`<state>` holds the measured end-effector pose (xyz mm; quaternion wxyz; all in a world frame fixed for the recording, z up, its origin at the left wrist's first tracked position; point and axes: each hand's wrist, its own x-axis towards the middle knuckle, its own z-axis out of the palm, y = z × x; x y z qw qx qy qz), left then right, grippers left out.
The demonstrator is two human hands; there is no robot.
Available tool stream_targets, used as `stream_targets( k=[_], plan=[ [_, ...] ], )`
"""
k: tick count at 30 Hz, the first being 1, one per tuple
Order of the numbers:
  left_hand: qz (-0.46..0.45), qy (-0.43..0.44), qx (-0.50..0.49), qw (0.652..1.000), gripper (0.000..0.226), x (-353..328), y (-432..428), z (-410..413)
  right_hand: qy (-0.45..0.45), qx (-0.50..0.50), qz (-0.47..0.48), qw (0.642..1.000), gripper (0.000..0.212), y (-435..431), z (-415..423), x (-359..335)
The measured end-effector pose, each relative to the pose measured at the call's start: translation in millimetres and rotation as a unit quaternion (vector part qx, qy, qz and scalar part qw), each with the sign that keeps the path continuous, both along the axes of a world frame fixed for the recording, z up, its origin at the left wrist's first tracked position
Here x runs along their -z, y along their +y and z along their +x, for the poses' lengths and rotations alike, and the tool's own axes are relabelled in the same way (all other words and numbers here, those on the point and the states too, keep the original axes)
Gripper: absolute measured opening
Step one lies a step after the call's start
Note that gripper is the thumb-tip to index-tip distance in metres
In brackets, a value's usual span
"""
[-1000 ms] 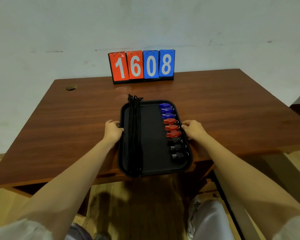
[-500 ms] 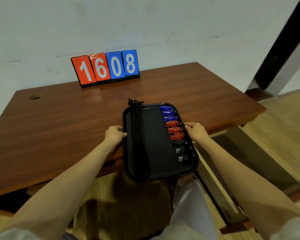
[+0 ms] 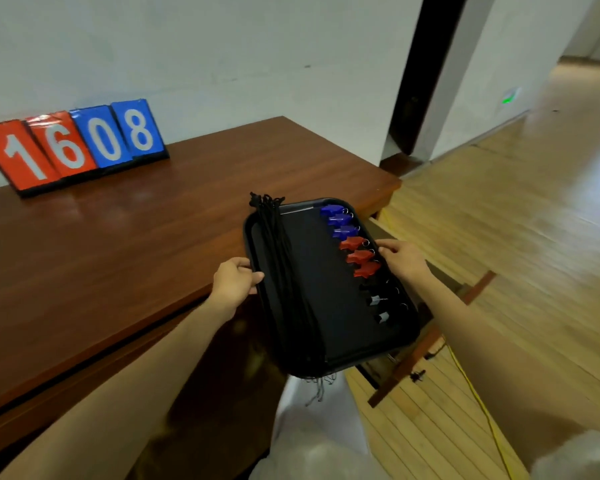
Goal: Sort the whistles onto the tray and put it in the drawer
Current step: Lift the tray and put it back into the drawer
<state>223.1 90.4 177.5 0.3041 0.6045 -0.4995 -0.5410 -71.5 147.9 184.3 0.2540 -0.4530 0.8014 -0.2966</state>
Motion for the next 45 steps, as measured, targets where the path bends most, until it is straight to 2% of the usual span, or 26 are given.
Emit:
stream_targets(
  k=[5,9,14,17,21,25,34,40,45],
  plan=[
    [0.023,0.023,0.064,0.997,0.041,7,24,-48,-0.001,0.055,-0.006,0.998,0.035,39,-42,3],
    [0.036,0.032,0.109,0.993,0.024,14,43,-79,-0.020,0.101,-0.009,0.995,0.033,68,-67,9],
    [0.054,0.027,0.143,0.988,0.025,26,61,-108,-0.029,0.146,0.011,0.989,0.031,93,-89,23],
    [0.066,0.020,0.161,0.985,0.035,34,66,-120,-0.038,0.160,0.023,0.986,0.032,97,-99,33],
    [0.086,0.007,0.160,0.983,0.050,44,62,-130,-0.033,0.149,0.054,0.987,0.033,95,-109,42],
    [0.095,-0.008,0.153,0.984,0.050,51,54,-137,-0.055,0.150,0.072,0.984,0.033,86,-115,51],
    [0.089,-0.020,0.175,0.980,0.037,66,42,-151,-0.020,0.129,0.111,0.985,0.036,71,-131,69],
    [0.106,-0.021,0.158,0.982,0.027,77,38,-150,-0.070,0.133,0.112,0.982,0.038,67,-121,63],
    [0.124,-0.033,0.137,0.982,0.022,86,35,-149,-0.067,0.132,0.134,0.980,0.038,56,-123,74]
  ],
)
